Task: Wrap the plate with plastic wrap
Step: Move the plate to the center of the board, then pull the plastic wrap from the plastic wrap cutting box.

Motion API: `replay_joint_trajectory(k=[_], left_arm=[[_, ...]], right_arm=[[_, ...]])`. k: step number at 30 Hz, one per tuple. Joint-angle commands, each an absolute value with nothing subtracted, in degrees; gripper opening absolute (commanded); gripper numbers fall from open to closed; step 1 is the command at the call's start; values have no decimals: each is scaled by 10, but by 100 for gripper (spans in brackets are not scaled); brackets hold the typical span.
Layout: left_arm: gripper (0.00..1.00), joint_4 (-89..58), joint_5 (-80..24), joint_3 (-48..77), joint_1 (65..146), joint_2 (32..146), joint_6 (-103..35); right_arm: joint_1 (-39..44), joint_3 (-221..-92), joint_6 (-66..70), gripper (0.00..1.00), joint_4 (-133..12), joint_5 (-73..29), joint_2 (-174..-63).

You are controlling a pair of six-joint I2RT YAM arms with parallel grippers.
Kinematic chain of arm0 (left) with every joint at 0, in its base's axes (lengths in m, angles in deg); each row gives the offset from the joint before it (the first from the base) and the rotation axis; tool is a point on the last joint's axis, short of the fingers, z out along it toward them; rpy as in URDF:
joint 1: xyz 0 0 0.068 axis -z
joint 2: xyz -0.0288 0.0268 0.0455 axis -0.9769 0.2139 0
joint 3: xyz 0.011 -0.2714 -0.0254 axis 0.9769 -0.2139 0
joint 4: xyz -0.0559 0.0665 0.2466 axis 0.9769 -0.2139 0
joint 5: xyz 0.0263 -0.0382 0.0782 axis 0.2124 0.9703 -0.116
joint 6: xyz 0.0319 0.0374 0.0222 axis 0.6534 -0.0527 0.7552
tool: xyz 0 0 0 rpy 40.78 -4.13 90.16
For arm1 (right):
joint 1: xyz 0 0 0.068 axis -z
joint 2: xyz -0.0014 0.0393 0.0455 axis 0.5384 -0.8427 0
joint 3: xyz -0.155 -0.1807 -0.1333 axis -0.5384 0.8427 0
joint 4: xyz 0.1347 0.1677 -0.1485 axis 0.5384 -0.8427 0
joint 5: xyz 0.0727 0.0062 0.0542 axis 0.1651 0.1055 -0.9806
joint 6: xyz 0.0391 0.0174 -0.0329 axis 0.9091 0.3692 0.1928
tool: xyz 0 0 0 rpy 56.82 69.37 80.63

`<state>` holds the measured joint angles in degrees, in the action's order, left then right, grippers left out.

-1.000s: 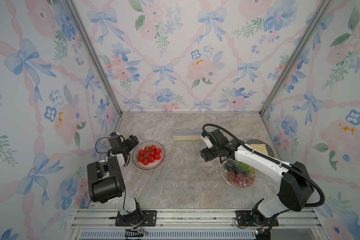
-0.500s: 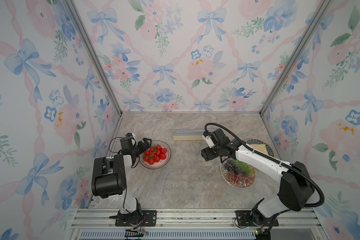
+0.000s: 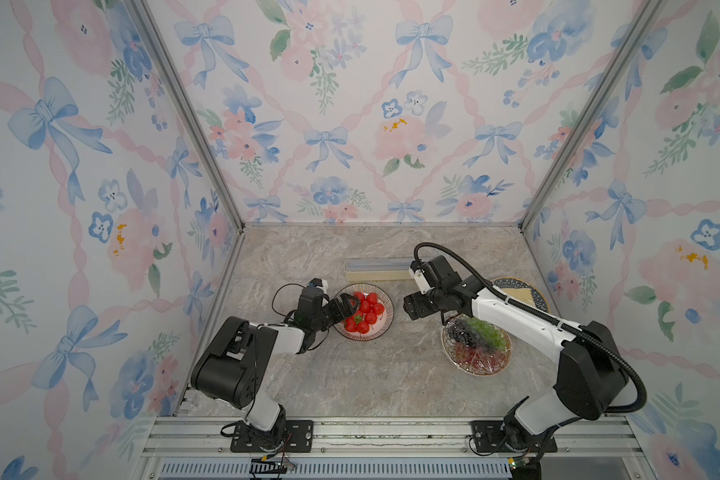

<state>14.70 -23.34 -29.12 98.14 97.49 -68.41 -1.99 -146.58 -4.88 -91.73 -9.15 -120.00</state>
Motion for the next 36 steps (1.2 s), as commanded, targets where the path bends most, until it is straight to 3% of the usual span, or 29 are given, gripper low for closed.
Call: replay_joint_trajectory(k=[1,8,13,23,29,36], left_arm=[[98,182,-249,-258,1013,1002,-718],[98,200,-230,-198,1074,1064,-724],[98,191,-257,-206,1063,1028,-672],[88,-31,-324,-114,1018,904,-367],[85,-63,-267,9,965,1000,-242],[75,-79,-97,149,905,1158,-203]], right_arm=[[8,-1459,-25,88,-901,-122,-1195],[79,-1461,-45,89,-873,-169,-1188],[120,-1490,-73,89,-868,-181,-1197],[190,-1547,-234,88,-833,-247,-1248],[232,-1599,-254,84,-819,-311,-1311],[235,-1596,-259,84,-813,-323,-1310]])
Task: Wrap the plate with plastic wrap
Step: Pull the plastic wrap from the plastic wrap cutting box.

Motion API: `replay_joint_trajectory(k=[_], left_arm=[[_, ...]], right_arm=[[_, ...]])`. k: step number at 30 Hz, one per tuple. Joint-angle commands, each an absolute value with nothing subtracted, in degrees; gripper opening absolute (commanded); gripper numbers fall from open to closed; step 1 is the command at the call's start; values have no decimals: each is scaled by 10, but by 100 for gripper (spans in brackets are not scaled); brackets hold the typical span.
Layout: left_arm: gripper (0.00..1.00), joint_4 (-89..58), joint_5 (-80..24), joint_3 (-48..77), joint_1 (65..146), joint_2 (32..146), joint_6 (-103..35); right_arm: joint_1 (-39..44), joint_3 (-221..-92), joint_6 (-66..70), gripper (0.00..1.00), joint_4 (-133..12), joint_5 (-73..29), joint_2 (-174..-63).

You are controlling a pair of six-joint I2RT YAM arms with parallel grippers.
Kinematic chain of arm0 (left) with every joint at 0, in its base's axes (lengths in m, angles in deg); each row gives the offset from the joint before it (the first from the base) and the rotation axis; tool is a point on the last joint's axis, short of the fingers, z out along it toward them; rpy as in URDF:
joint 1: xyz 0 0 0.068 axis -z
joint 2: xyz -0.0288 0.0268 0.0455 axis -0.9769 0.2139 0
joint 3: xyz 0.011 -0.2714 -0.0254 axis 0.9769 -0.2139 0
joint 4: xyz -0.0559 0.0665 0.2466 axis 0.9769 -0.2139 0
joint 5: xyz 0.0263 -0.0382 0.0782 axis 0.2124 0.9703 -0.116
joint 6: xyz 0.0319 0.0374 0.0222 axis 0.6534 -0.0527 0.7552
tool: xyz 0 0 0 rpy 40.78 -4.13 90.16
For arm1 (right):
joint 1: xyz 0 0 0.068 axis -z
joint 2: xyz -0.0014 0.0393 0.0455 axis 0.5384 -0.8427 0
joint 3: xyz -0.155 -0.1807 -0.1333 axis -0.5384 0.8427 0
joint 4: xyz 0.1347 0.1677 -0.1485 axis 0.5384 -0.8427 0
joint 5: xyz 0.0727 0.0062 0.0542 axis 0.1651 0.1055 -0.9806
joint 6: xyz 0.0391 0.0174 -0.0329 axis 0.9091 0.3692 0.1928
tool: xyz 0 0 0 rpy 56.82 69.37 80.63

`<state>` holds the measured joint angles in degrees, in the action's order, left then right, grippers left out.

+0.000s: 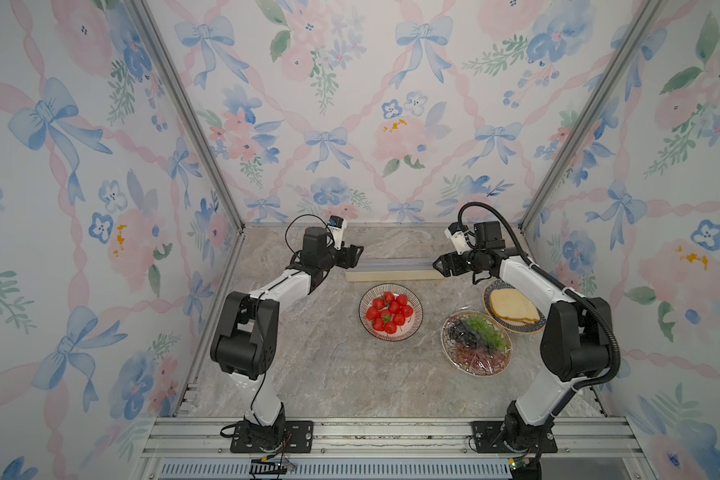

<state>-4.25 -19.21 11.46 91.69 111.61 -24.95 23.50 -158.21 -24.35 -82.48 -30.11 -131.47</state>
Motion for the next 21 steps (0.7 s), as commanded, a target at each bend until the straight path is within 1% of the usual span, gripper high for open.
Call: replay_joint_trajectory(k=[1,5,9,15,21], left_arm=[[75,-81,-88,159,905,1170,-197],[77,-99,-39,200,903,1214,-168],[77,-130,2,244,900,1254,-145],[76,-141,20,290,901,1306,-138],[74,-157,33,312,910,1332,-126]], right_arm=[[236,-1594,-259,84,-813,-323,-1309],[239,-1590,-262,84,-820,-321,-1304],[241,-1584,-264,84,-818,-319,-1302],[240,-1591,-259,84,-820,-319,-1314],[240,-1603,-263,84,-826,-322,-1319]])
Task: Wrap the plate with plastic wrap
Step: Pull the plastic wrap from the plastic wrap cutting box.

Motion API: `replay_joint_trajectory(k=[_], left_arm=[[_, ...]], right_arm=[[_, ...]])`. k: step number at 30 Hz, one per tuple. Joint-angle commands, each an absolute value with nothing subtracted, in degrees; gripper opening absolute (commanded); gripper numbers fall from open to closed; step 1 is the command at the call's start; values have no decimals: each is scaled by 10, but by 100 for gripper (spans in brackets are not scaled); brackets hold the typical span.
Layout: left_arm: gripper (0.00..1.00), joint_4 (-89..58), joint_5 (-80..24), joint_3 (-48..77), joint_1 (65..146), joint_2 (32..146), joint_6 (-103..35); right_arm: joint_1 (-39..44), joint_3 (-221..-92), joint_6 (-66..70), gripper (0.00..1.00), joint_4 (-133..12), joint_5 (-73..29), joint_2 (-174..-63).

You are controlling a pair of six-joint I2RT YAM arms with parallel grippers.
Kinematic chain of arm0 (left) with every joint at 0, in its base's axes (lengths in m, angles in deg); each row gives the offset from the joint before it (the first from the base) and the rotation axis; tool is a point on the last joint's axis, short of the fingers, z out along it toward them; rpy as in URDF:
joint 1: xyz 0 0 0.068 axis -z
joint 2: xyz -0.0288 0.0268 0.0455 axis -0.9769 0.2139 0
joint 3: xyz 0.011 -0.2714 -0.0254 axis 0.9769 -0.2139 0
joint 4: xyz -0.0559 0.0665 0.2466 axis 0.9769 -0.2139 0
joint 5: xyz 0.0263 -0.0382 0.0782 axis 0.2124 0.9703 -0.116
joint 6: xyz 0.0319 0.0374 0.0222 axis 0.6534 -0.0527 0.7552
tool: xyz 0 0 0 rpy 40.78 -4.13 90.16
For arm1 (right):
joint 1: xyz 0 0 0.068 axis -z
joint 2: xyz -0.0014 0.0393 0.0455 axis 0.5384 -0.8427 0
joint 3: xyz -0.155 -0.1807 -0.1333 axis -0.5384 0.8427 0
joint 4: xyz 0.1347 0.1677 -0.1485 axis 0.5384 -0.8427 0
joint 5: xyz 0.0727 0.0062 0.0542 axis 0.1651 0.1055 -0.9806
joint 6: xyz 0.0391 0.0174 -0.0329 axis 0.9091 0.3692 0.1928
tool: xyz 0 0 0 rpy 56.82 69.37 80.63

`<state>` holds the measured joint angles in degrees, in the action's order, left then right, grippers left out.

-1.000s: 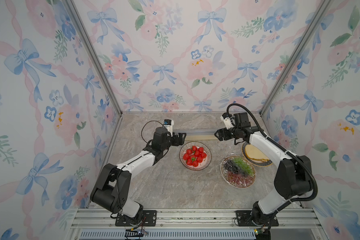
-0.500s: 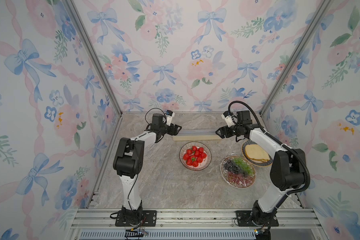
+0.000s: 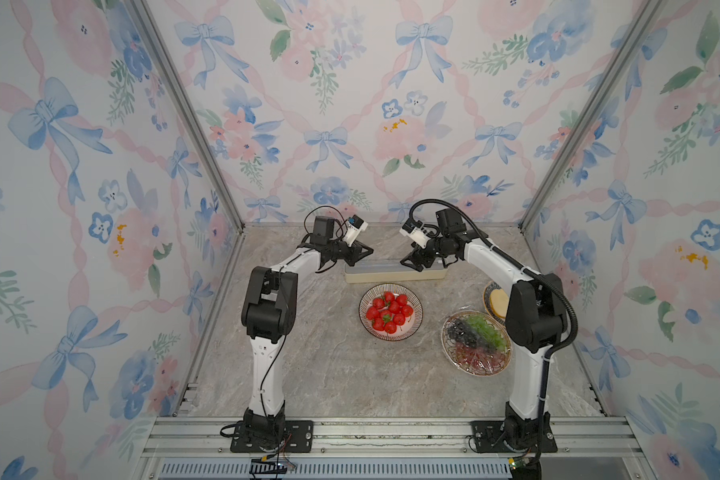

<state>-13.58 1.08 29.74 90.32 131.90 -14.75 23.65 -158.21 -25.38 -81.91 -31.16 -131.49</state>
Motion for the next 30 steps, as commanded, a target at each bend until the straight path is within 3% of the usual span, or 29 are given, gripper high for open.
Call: replay_joint_trajectory(k=[1,9,12,16,17,25,30], left_arm=[[73,-159,36,314,911,1336,-125],[47,-194,58,342,922,1364,-112],[31,-200,68,341,922,1363,-105],[3,-202,71,339,921,1354,-92],[0,-203,70,338,921,1349,-87],[0,-203,91,335,909,1291,-76],[0,-203,101,333,909,1266,-72]], right_arm=[[240,-1605,-264,84,-827,-322,-1321],[239,-1619,-271,84,-834,-328,-1334],[237,-1634,-286,84,-847,-327,-1342],[227,-1667,-331,84,-866,-330,-1361],[221,-1680,-345,84,-873,-333,-1368],[167,-1752,-503,84,-887,-375,-1437],[132,-1838,-533,84,-923,-396,-1512]])
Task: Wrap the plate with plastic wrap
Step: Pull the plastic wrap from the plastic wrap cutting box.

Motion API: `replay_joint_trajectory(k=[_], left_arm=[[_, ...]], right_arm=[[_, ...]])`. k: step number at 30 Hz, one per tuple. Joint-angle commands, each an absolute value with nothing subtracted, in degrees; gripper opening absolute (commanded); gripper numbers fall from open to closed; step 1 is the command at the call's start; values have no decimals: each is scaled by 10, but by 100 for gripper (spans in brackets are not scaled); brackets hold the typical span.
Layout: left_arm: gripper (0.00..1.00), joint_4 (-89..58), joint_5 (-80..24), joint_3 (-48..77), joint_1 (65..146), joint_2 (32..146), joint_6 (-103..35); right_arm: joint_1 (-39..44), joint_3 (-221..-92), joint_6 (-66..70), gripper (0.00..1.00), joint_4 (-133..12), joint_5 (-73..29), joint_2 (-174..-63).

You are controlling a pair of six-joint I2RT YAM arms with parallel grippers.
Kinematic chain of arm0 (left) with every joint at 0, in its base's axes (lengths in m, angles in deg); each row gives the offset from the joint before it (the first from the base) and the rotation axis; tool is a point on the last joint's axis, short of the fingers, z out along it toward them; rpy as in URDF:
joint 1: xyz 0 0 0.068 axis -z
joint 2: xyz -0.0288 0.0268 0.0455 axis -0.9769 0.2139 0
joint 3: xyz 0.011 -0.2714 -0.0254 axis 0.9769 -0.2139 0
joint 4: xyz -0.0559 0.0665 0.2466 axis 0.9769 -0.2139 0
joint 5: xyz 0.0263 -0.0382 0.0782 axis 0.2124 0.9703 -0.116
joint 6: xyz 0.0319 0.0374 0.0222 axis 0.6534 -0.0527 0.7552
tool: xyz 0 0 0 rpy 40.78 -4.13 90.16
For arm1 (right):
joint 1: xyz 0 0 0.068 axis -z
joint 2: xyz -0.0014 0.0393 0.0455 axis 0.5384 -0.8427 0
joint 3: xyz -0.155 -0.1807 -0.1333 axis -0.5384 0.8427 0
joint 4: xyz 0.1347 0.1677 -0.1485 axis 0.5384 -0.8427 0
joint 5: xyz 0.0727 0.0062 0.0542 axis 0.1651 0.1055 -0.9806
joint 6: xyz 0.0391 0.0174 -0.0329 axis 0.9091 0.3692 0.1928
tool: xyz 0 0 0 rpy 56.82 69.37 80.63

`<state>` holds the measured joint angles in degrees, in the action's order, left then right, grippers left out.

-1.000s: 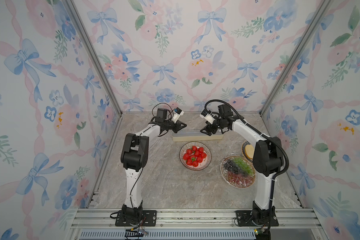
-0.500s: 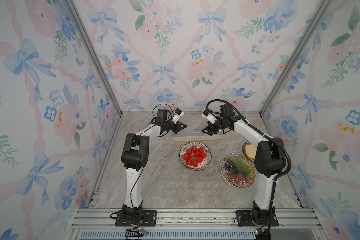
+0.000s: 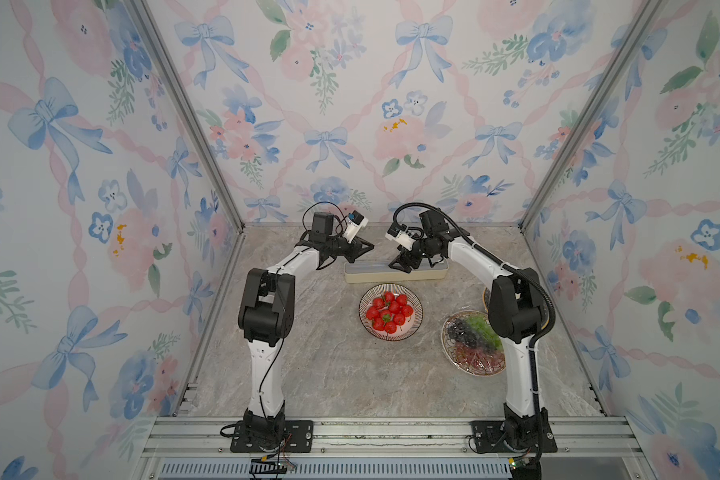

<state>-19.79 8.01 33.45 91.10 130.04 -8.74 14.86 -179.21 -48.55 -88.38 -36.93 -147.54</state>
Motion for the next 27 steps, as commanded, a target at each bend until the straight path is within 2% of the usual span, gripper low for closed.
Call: replay_joint_trajectory(k=[1,6,8,9,16,21,27], left_arm=[[0,-203,101,331,909,1264,-72],[0,-203,79,322,907,1258,-64],[28,-203,54,312,902,1257,-55],[35,-203,45,307,898,1257,-51],[64,-229,44,298,884,1279,-14],[68,-273,34,330,885,1301,26],[63,-348,0,393,901,1337,64]], right_arm=[[127,-1855,-536,84,-933,-398,-1526],[109,-1925,-533,82,-948,-395,-1591],[109,-1939,-520,81,-946,-399,-1604],[108,-1940,-518,81,-942,-401,-1606],[111,-1948,-530,82,-952,-418,-1615],[112,-1948,-536,81,-957,-416,-1615],[113,-1947,-540,81,-960,-411,-1611]])
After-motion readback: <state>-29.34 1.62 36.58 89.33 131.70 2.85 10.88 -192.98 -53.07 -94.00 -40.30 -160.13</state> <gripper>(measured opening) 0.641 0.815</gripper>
